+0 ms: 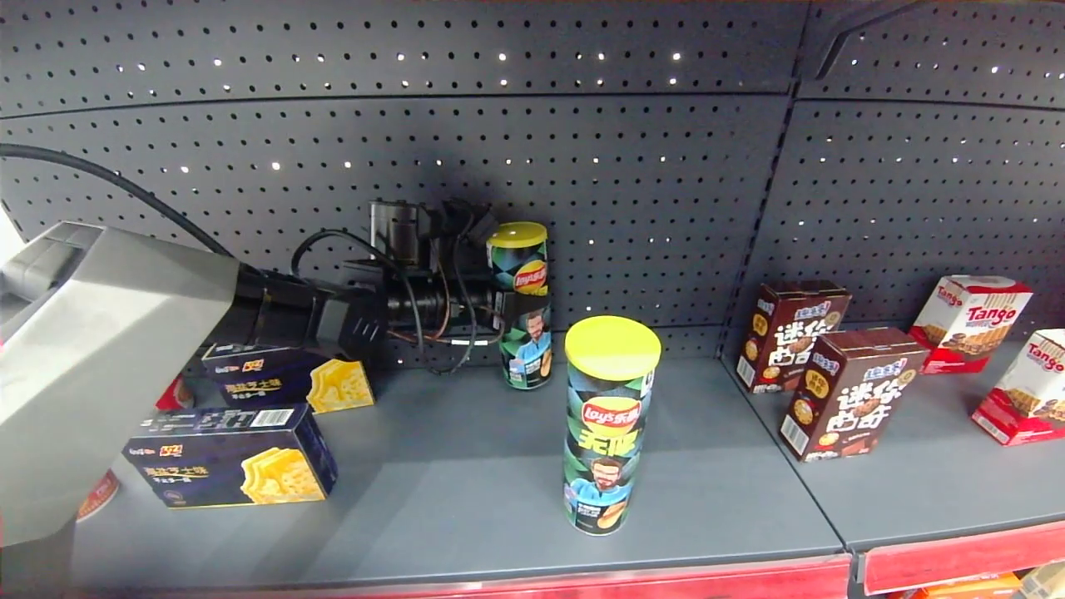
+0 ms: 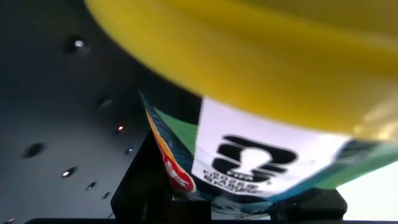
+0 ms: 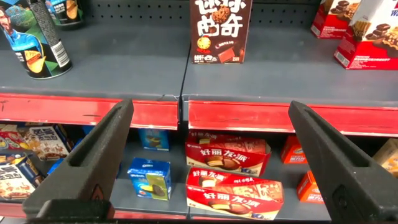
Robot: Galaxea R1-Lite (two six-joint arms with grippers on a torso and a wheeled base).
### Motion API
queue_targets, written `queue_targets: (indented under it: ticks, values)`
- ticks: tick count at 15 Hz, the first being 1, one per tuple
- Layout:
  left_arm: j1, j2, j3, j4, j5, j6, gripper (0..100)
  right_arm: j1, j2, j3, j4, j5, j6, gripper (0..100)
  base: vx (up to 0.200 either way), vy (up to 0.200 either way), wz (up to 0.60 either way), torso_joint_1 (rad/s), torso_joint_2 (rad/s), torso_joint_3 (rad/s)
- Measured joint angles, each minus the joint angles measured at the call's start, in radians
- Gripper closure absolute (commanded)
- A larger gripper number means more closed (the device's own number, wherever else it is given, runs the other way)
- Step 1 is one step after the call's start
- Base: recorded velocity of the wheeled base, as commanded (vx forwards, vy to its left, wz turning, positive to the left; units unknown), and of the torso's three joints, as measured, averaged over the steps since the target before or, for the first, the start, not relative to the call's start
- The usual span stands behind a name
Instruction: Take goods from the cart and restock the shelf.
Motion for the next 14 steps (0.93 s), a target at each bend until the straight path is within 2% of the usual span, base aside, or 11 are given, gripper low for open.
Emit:
queue_targets:
  ticks: [11,12,14]
  values:
    - [-0.033,0.020,0.006,-0.001,0.000,0.003,100,0.000,0.000,0.000,0.000,0.000,0.000,0,0.000,0.000,0.00,0.000,0.00,0.000]
    - [-0.034,0.021,0.006,-0.001,0.000,0.003,0,0.000,0.000,0.000,0.000,0.000,0.000,0,0.000,0.000,0.00,0.000,0.00,0.000]
    - [-0.034,0.022,0.010,-0.001,0.001,0.003,0,0.000,0.000,0.000,0.000,0.000,0.000,0,0.000,0.000,0.00,0.000,0.00,0.000]
